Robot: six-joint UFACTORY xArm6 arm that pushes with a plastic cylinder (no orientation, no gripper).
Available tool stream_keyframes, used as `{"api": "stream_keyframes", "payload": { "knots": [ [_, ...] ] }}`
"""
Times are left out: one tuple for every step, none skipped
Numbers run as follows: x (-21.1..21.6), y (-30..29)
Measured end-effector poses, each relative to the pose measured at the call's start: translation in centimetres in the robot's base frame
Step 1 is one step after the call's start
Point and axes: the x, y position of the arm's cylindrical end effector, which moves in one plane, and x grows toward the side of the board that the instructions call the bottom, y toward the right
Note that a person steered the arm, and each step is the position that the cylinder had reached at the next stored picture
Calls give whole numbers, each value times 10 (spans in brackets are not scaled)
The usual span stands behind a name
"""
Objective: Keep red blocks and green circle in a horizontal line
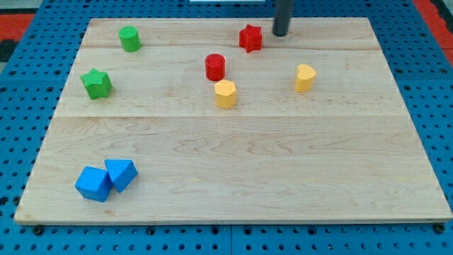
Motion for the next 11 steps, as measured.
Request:
{"api": "stream_keyframes", "payload": {
  "knots": [
    [-1, -15],
    [-21, -28],
    [-41, -62],
    [-41, -135],
    [-36, -170],
    [9, -175],
    [70, -185],
    [113, -160],
    [91, -79],
    [80, -33],
    [76, 24]
  ]
}}
